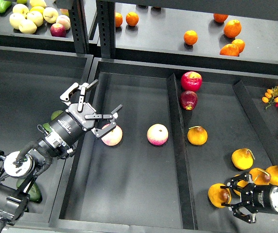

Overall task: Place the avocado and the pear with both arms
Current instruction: 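Carry the pear into the compartment of yellow fruits and lower it, then open the right gripper to release the pear and withdraw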

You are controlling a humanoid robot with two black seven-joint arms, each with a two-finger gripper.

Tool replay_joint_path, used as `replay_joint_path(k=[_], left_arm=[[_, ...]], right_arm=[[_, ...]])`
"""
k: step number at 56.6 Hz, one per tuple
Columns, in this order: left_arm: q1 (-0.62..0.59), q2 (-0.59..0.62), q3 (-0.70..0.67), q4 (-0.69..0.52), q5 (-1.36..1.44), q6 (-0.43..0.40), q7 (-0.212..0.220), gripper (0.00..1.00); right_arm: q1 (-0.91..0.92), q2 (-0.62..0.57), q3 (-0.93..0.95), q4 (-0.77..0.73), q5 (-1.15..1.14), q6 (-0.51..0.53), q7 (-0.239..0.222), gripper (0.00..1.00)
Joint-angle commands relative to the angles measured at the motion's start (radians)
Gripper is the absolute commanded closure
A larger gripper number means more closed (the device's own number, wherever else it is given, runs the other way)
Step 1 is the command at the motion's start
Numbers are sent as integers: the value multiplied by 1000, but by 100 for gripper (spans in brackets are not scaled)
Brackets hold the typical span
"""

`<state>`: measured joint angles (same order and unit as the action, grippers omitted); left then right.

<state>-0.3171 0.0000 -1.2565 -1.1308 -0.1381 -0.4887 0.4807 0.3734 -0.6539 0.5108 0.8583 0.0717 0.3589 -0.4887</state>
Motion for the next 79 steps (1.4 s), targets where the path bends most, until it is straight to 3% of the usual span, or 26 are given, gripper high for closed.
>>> replay_joint_path(k=[1,11,17,25,40,49,70,79], left_arm=[[1,0,0,0,0,0,-1,2],[1,0,0,0,2,0,-1,2],[0,0,2,0,2,0,1,2],[0,0,2,-4,5,0,1,2],[0,0,8,-14,18,0,3,2],[3,0,14,-21,21,0,3,2],[36,0,15,-34,31,0,-1,2],[50,0,11,-43,31,0,-1,2]], right_arm=[[1,22,0,-25,-23,-1,0,77],[-4,34,0,-38,-46,-5,0,59],[-2,34,0,-36,-52,-3,0,55],[1,34,2,-31,-50,-14,0,36],[2,11,2,-1,-46,-17,0,17],[7,-6,32,31,-38,-17,0,11],[4,-6,275,156,23,-52,0,7],[7,146,446,166,42,-150,0,6]])
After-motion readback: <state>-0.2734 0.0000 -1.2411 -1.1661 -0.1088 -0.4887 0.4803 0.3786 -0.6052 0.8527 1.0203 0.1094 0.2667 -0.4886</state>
